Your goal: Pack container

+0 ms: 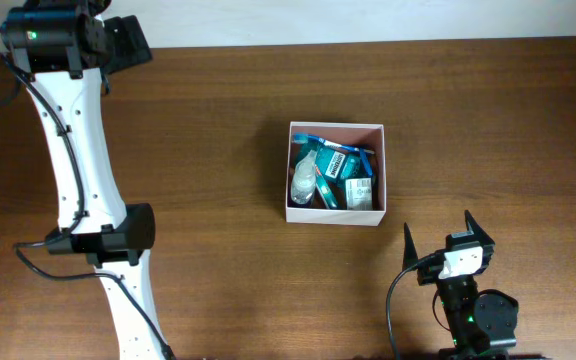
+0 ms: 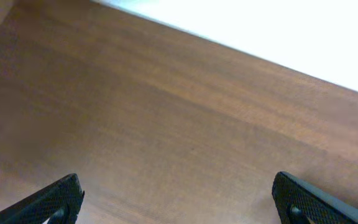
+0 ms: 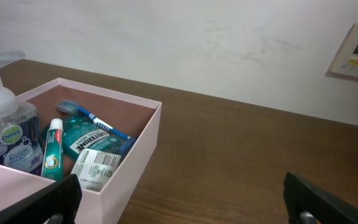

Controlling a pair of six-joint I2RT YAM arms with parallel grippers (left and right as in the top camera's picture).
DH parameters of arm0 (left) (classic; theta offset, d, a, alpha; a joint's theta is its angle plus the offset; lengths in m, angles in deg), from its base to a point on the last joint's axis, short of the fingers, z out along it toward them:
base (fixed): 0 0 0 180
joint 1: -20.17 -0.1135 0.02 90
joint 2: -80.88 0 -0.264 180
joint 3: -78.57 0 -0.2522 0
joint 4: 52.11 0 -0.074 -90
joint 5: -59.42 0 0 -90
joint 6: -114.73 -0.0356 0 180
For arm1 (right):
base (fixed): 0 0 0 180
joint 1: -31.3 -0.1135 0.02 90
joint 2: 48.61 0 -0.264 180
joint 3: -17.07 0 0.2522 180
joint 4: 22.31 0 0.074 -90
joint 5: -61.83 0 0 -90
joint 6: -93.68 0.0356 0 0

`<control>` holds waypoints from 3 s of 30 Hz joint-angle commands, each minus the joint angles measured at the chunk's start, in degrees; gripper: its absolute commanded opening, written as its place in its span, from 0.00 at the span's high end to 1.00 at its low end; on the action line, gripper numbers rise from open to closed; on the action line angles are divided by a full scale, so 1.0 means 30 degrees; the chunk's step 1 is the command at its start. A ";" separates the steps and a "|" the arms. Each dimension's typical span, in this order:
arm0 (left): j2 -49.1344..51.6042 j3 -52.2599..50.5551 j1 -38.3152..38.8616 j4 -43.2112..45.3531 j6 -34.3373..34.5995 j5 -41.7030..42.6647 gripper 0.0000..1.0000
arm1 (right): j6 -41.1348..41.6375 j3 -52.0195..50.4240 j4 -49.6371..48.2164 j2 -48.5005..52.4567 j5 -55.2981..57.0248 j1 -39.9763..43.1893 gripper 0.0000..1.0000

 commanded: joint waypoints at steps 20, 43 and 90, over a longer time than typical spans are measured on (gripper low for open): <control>-1.2830 -1.9467 0.1107 1.2582 -0.2127 -0.3781 0.01 | 0.0168 -0.0087 0.0146 -0.0204 0.0437 -0.0153 0.01; -3.0884 -4.6490 0.1107 2.8123 -0.2994 -0.1821 0.01 | 0.0168 -0.0087 0.0146 -0.0204 0.0437 -0.0153 0.01; -4.5054 -5.8030 -0.0175 3.3951 -0.7621 0.2943 0.01 | 0.0168 -0.0087 0.0146 -0.0204 0.0444 -0.0160 0.01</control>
